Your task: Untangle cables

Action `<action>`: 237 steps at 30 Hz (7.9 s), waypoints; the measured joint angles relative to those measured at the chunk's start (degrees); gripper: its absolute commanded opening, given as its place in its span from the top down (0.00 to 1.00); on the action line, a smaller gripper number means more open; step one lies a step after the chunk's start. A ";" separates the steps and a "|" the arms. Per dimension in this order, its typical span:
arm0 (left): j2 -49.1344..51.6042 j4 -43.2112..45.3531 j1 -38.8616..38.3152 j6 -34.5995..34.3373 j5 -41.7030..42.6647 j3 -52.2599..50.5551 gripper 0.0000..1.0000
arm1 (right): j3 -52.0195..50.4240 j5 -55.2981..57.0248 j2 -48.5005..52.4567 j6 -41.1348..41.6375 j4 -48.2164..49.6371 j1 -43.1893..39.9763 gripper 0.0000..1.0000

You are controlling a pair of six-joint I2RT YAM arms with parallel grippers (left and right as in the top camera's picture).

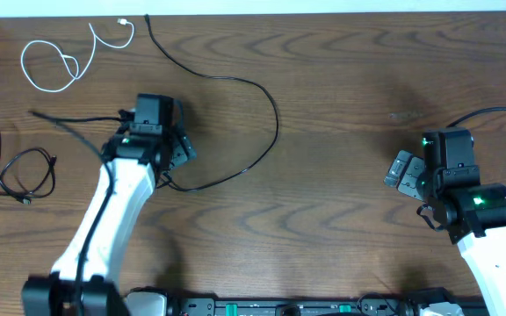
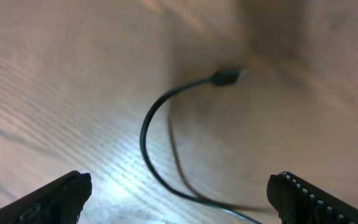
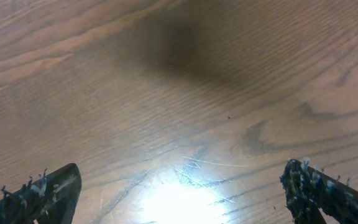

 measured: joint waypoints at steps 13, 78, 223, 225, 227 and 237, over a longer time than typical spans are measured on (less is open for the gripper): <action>8.94 -0.02 6.62 -4.26 2.03 0.00 0.42 | 0.00 0.00 0.00 0.00 0.02 0.00 0.01; 32.46 61.44 10.86 19.52 13.66 24.50 0.92 | 0.00 0.02 0.00 0.00 0.02 0.00 0.01; 32.83 2.84 -13.27 8.13 14.62 22.64 0.52 | 0.00 0.00 0.00 0.00 0.02 0.00 0.01; 33.88 2.84 -13.44 8.41 14.38 22.64 0.59 | 0.00 0.00 0.00 0.00 0.00 0.00 0.01; 34.77 2.84 -13.42 8.76 14.23 22.64 0.64 | 0.00 0.00 0.00 0.00 0.00 0.00 0.01; 35.30 0.09 -13.42 9.31 13.79 22.71 0.92 | 0.00 0.00 0.00 0.00 0.00 0.00 0.01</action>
